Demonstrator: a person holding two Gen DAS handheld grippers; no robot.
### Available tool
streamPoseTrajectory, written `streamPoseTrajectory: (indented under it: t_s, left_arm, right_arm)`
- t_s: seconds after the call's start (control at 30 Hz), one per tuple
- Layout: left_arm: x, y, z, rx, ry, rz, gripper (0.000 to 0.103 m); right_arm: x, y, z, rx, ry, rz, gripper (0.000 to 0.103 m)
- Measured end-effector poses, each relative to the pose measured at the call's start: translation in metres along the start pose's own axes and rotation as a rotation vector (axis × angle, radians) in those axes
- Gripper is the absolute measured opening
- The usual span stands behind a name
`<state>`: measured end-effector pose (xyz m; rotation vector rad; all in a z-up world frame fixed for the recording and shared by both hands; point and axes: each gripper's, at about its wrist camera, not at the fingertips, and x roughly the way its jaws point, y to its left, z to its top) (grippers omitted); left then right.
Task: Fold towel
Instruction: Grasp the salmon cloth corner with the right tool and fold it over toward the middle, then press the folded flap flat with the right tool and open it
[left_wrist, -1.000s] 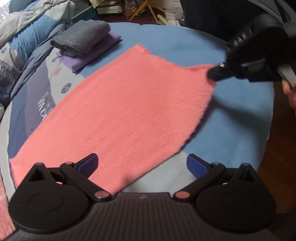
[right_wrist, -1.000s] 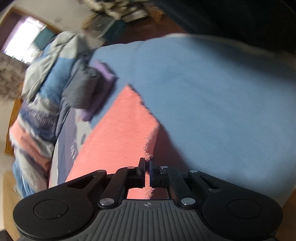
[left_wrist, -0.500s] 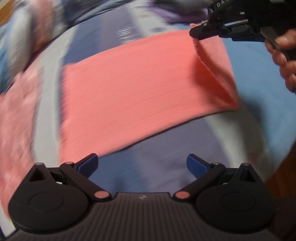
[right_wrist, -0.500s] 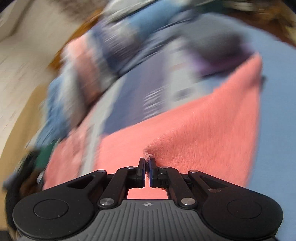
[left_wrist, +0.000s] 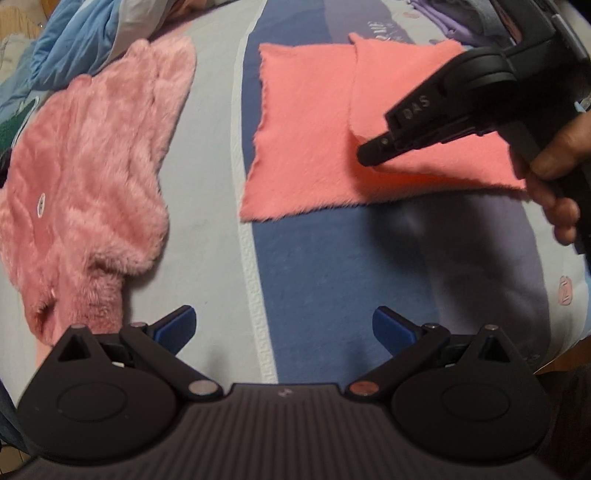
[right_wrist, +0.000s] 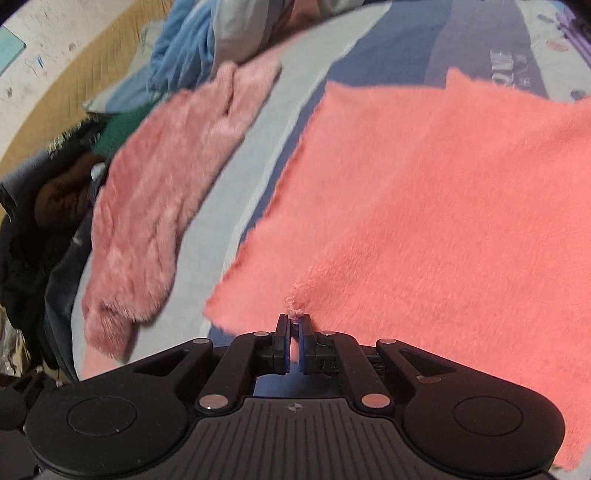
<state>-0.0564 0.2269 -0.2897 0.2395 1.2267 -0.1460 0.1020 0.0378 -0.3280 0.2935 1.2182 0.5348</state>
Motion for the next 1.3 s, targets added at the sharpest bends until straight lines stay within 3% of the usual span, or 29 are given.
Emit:
streamPoseTrajectory:
  t_s: [0.27,0.37,0.43,0.47,0.57,0.73,0.87,0.93,0.97,1.13,1.3]
  left_arm:
    - [0.005,0.001,0.013,0.014,-0.011,-0.019,0.103]
    - [0.006,-0.001,0.02,0.027,-0.024,-0.027,0.103]
    - [0.008,-0.002,0.023,0.029,-0.025,-0.03,0.103]
    - [0.01,-0.002,0.024,0.028,-0.021,-0.029,0.103]
    - [0.015,-0.004,0.027,0.023,-0.011,-0.03,0.103]
    - [0.017,-0.008,0.026,0.028,0.002,-0.039,0.103]
    - [0.019,-0.01,0.024,0.049,0.009,-0.04,0.103]
    - [0.02,-0.007,0.025,0.038,0.009,-0.036,0.103]
    - [0.02,-0.005,0.025,0.029,0.006,-0.036,0.103]
    - [0.019,-0.001,0.03,0.011,-0.005,-0.033,0.103]
    - [0.018,-0.001,0.033,0.005,-0.018,-0.039,0.103]
  right_arm:
    - [0.001,0.01,-0.007,-0.11,0.114,-0.011,0.011]
    - [-0.016,0.0,0.02,-0.085,-0.004,-0.079,0.014]
    - [-0.029,-0.008,0.041,-0.064,-0.1,-0.137,0.028]
    - [-0.035,-0.013,0.052,-0.054,-0.149,-0.166,0.04]
    - [-0.028,-0.034,0.093,-0.017,-0.204,-0.281,0.042]
    - [0.005,-0.052,0.13,0.105,-0.231,-0.356,0.037]
    - [0.028,-0.05,0.139,0.075,-0.197,-0.419,0.03]
    - [0.031,-0.052,0.14,0.094,-0.193,-0.432,0.02]
    - [0.032,-0.054,0.14,0.11,-0.195,-0.436,0.007]
    - [0.011,-0.062,0.131,0.197,-0.251,-0.368,0.003]
    - [-0.016,-0.048,0.127,0.201,-0.335,-0.261,0.003]
